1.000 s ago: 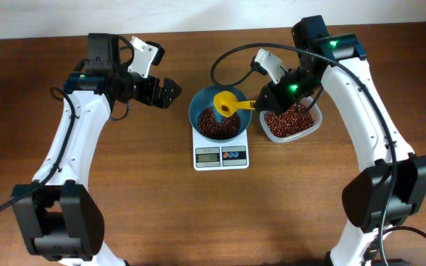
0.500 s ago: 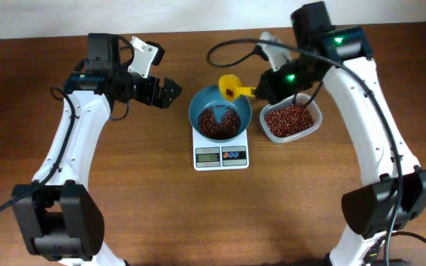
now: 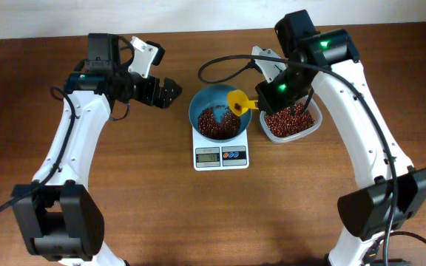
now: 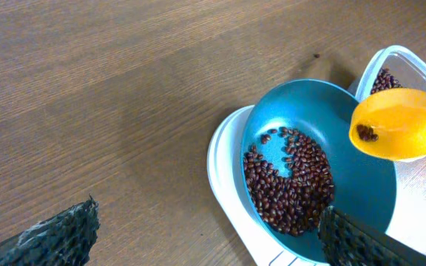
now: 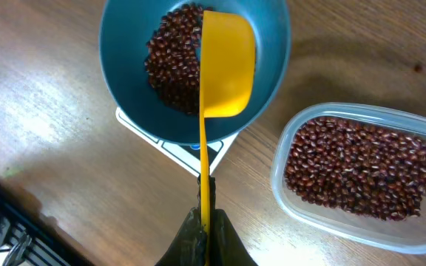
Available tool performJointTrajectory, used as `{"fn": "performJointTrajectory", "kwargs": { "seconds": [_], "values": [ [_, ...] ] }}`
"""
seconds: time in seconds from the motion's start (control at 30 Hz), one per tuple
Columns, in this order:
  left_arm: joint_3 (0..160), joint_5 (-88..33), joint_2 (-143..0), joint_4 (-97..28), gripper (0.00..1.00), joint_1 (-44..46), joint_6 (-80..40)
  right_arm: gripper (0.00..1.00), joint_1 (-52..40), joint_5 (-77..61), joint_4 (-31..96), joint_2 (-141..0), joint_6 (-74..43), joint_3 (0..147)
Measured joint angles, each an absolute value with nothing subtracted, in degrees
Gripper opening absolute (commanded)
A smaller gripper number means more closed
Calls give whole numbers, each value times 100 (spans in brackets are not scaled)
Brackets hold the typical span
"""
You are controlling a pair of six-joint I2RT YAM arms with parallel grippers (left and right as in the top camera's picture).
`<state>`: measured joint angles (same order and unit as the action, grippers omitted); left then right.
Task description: Scoop item into bowl and weigh 50g on scale
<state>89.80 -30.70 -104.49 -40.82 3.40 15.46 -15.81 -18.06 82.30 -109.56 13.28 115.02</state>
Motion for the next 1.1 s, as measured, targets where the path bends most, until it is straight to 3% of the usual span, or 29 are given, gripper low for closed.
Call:
{"fn": "performJointTrajectory", "kwargs": {
  "seconds": [0.47, 0.9, 1.1],
  "values": [
    [8980, -3070, -10449, -4082, 99, 340, 1546, 4, -1588, -2370, 8230, -10956, 1514, 11504],
    [8980, -3070, -10449, -4082, 99, 340, 1546, 4, -1826, -1678, 8405, -10956, 1496, 11509],
    [8980, -3070, -10449, -4084, 99, 340, 1546, 4, -1826, -1981, 8519, -10956, 1590, 11642]
  ]
}}
